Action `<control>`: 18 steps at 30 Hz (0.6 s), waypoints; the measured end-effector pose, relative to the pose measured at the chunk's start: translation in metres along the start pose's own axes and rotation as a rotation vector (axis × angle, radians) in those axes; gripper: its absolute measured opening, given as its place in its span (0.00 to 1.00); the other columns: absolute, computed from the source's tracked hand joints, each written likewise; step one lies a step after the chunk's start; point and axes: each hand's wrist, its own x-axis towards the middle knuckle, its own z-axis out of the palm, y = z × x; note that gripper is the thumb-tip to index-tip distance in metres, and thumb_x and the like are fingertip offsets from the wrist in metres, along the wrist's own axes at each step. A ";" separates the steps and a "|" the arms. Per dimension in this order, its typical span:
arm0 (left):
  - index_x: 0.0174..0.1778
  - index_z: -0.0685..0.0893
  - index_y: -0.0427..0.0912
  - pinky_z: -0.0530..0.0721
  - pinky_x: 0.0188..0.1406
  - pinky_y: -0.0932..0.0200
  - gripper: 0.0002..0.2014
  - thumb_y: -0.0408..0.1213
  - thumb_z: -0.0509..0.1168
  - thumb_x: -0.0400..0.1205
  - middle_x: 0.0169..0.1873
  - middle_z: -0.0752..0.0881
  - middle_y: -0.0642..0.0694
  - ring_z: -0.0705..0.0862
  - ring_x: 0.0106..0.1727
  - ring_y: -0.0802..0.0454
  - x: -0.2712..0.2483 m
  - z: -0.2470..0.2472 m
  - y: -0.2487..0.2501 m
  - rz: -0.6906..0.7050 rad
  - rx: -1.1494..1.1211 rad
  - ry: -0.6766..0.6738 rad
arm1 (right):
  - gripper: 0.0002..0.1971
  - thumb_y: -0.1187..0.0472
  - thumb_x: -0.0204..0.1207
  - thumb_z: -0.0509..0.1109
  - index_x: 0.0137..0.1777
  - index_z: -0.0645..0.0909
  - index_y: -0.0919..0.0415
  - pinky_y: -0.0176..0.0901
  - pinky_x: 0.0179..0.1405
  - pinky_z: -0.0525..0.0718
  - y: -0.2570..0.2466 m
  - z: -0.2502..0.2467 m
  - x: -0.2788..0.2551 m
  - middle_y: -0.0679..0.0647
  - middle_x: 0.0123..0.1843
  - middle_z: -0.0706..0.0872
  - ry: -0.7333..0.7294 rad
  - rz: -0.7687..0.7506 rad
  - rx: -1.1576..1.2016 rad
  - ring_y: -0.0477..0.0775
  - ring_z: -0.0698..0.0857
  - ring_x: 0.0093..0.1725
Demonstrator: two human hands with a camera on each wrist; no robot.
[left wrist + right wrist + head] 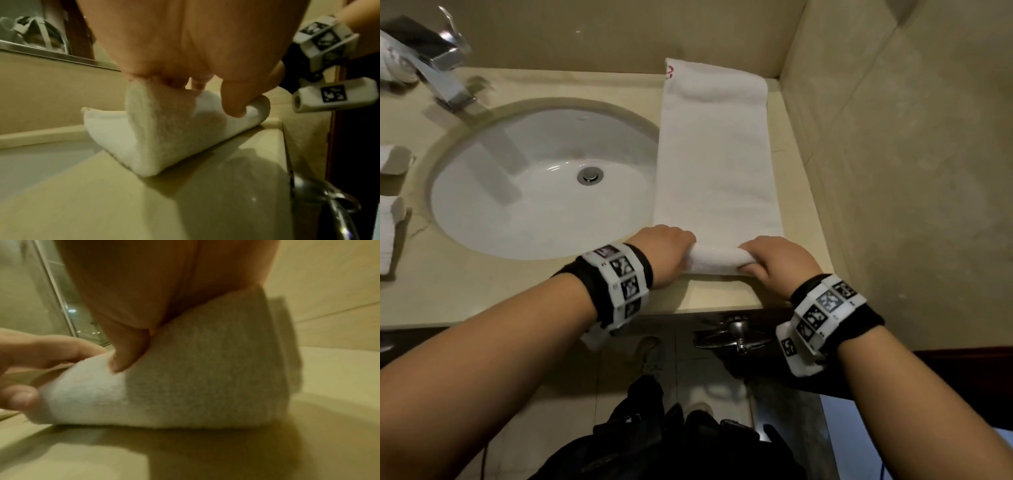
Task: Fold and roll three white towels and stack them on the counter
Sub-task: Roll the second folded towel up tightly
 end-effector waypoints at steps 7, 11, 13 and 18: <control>0.73 0.64 0.44 0.72 0.64 0.48 0.23 0.50 0.50 0.84 0.68 0.75 0.40 0.75 0.66 0.41 0.003 0.013 0.004 0.016 0.114 -0.014 | 0.22 0.45 0.76 0.64 0.65 0.74 0.55 0.48 0.53 0.72 -0.008 -0.009 0.007 0.57 0.61 0.82 -0.027 -0.002 -0.044 0.60 0.79 0.59; 0.64 0.72 0.44 0.73 0.59 0.50 0.18 0.49 0.48 0.85 0.63 0.80 0.41 0.78 0.61 0.42 0.016 0.009 -0.001 -0.012 -0.053 -0.030 | 0.26 0.49 0.58 0.80 0.52 0.81 0.62 0.52 0.46 0.77 -0.013 0.004 -0.014 0.62 0.49 0.84 0.211 -0.148 -0.182 0.65 0.82 0.47; 0.69 0.69 0.45 0.71 0.62 0.49 0.22 0.52 0.51 0.83 0.66 0.76 0.42 0.75 0.64 0.43 0.013 0.013 -0.002 0.009 -0.006 0.026 | 0.17 0.56 0.65 0.77 0.51 0.82 0.63 0.51 0.45 0.76 -0.014 0.010 -0.013 0.62 0.47 0.85 0.220 -0.111 -0.134 0.65 0.82 0.46; 0.73 0.66 0.45 0.67 0.64 0.51 0.32 0.57 0.62 0.76 0.68 0.72 0.43 0.71 0.66 0.43 -0.003 0.024 -0.005 0.105 0.186 0.153 | 0.12 0.53 0.79 0.62 0.56 0.81 0.56 0.42 0.46 0.70 -0.002 -0.002 0.004 0.55 0.55 0.85 0.031 0.055 0.153 0.58 0.81 0.55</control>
